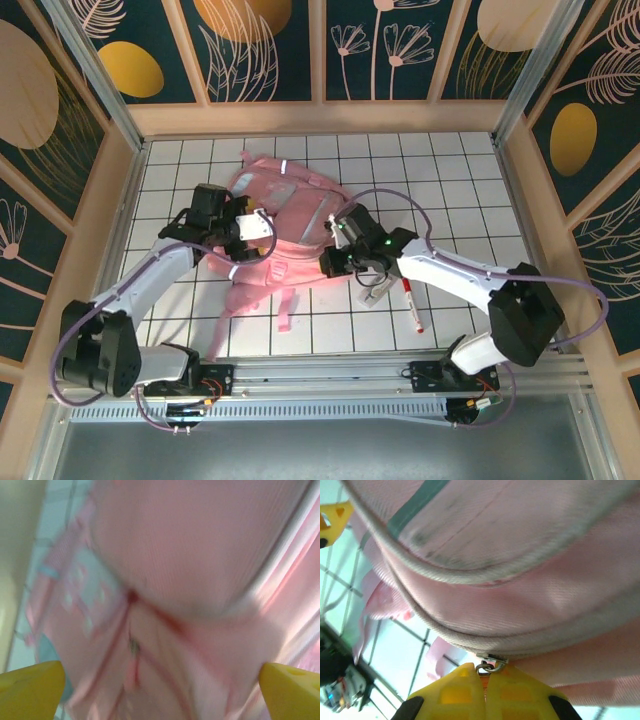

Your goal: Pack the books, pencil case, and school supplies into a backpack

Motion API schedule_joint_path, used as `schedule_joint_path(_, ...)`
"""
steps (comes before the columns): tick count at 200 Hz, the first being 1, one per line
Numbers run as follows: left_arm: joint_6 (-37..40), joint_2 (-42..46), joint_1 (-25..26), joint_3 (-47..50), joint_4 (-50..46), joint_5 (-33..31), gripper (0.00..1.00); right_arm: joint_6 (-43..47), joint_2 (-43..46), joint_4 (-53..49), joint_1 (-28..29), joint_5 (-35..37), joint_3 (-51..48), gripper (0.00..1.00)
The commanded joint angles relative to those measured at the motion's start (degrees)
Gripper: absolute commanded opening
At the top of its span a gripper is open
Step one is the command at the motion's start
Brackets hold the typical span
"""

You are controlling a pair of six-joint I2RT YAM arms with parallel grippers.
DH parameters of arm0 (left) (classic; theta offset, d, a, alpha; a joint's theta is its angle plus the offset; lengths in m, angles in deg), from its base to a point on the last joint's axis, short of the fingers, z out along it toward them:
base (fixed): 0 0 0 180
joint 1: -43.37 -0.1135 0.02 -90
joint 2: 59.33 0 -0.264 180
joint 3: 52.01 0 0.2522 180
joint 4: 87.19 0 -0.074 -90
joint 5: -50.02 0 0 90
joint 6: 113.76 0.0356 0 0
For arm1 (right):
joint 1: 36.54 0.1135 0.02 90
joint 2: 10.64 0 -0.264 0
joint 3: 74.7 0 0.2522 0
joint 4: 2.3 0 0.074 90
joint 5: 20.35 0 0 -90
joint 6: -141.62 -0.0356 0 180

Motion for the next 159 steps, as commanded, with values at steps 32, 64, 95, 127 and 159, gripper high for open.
schedule_joint_path(32,2.17,4.82,10.48,6.36,-0.65,11.66,0.98,-0.93,-2.9,10.21,0.98,-14.14,2.99,0.0)
schedule_joint_path(64,1.98,1.17,12.04,5.43,-1.48,10.37,0.84,-2.28,-3.86,9.4,0.92,-16.32,3.32,0.0)
schedule_joint_path(95,2.89,-3.54,13.06,3.05,-2.03,7.24,0.61,-5.67,-3.9,10.33,0.95,-17.57,2.71,0.0)
schedule_joint_path(127,5.51,-5.39,13.38,2.05,-3.34,3.39,0.0,-6.61,-3.69,7.82,0.17,-15.62,3.03,0.0)
schedule_joint_path(159,8.99,-2.45,13.34,5.33,-3.04,-1.55,0.0,-2.93,-3.13,-2.01,-4.37,-9.91,2.48,0.0)
